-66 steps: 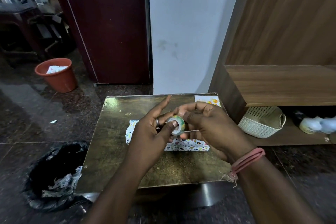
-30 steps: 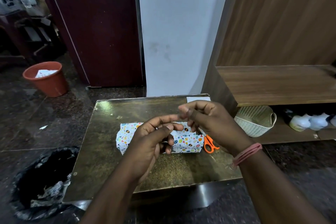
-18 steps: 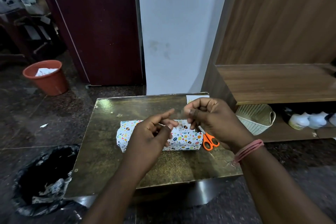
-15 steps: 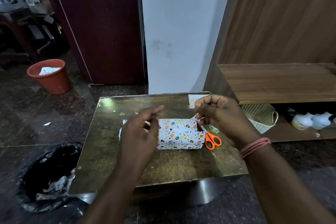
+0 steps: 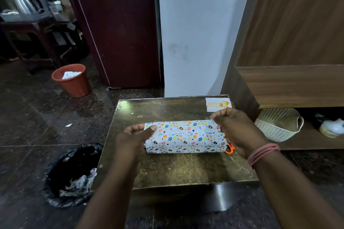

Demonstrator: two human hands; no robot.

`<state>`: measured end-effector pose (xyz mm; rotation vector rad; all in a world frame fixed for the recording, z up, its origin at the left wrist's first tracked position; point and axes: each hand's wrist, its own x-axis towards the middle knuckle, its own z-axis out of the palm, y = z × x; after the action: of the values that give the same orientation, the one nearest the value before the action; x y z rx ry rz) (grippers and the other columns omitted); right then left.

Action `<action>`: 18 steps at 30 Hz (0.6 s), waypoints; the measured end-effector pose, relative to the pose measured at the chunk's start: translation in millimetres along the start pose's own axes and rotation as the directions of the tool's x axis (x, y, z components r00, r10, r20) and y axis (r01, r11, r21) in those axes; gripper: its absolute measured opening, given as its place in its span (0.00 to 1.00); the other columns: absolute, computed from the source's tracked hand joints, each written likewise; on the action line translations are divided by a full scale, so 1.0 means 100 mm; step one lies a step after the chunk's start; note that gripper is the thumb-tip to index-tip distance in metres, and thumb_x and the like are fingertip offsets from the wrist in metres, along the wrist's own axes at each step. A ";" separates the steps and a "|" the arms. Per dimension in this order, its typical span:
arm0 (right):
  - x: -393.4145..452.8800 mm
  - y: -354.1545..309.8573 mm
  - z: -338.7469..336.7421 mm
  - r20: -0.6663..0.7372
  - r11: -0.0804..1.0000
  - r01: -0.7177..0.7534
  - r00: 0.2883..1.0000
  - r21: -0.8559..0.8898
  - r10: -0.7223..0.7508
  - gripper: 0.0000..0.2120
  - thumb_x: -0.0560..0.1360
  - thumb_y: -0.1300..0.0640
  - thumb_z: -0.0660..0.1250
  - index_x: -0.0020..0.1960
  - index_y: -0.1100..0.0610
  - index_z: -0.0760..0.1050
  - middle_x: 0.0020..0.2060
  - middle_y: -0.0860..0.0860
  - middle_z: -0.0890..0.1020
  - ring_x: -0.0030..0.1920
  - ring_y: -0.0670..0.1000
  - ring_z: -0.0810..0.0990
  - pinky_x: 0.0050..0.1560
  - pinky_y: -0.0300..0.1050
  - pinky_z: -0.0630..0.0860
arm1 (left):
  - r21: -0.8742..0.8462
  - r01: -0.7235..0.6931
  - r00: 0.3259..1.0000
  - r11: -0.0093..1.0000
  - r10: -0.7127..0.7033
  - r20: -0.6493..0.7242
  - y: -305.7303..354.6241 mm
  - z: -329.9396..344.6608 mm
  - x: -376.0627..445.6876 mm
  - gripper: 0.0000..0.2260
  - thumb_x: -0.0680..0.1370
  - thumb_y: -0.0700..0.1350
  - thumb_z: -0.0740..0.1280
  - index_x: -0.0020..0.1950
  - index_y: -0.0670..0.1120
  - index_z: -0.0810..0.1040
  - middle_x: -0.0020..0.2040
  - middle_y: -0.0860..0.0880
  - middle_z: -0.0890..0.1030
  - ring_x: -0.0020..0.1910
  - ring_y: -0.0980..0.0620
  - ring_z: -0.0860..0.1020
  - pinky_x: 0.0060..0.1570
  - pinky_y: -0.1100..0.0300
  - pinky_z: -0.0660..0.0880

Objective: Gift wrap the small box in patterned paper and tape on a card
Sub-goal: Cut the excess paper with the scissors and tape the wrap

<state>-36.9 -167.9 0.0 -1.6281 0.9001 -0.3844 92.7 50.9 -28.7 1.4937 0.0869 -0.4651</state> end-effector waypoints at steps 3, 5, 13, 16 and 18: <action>0.05 0.06 0.05 -0.132 0.989 0.038 0.990 -0.145 -0.058 0.08 0.77 0.51 0.68 0.41 0.50 0.81 0.34 0.47 0.82 0.35 0.51 0.78 0.37 0.48 0.76 | 0.004 -0.012 0.999 1.000 0.012 0.045 0.00 0.03 -0.06 0.20 0.72 0.43 0.78 0.61 0.39 0.79 0.51 0.40 0.87 0.45 0.45 0.86 0.44 0.50 0.82; 0.05 0.05 0.06 -0.177 0.984 0.040 0.982 -0.176 -0.071 0.09 0.79 0.54 0.66 0.41 0.51 0.80 0.36 0.47 0.83 0.36 0.50 0.80 0.36 0.45 0.76 | -0.043 0.069 0.987 0.997 -0.062 0.150 0.02 -0.01 -0.09 0.15 0.76 0.43 0.75 0.60 0.40 0.79 0.52 0.42 0.87 0.48 0.46 0.86 0.48 0.50 0.83; 0.04 0.11 0.11 -0.158 0.983 0.092 0.981 -0.158 -0.117 0.07 0.80 0.57 0.65 0.44 0.52 0.79 0.41 0.49 0.82 0.37 0.49 0.79 0.36 0.44 0.76 | 0.209 0.004 0.961 0.978 -0.061 0.269 0.00 -0.14 -0.17 0.13 0.72 0.34 0.78 0.54 0.35 0.81 0.48 0.39 0.87 0.42 0.48 0.85 0.46 0.58 0.81; 0.02 0.12 0.11 -0.140 0.996 0.072 0.987 -0.049 -0.078 0.07 0.80 0.57 0.66 0.44 0.54 0.79 0.38 0.53 0.81 0.33 0.50 0.75 0.32 0.43 0.73 | 0.180 -0.024 0.976 0.983 -0.016 0.216 -0.02 -0.12 -0.18 0.12 0.70 0.35 0.79 0.51 0.36 0.82 0.45 0.39 0.87 0.44 0.44 0.86 0.51 0.50 0.80; 0.04 0.12 0.08 -0.152 0.998 0.025 0.988 0.054 -0.016 0.06 0.78 0.55 0.67 0.43 0.54 0.80 0.40 0.58 0.83 0.36 0.54 0.77 0.37 0.54 0.79 | 0.184 -0.041 0.983 0.982 0.006 0.186 -0.03 -0.12 -0.19 0.10 0.71 0.36 0.79 0.49 0.37 0.82 0.42 0.41 0.87 0.40 0.46 0.85 0.44 0.56 0.79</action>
<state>-33.2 -166.0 -13.8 -1.5733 0.9777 -0.5488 77.6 67.2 -26.0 1.6265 -0.1238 -0.6040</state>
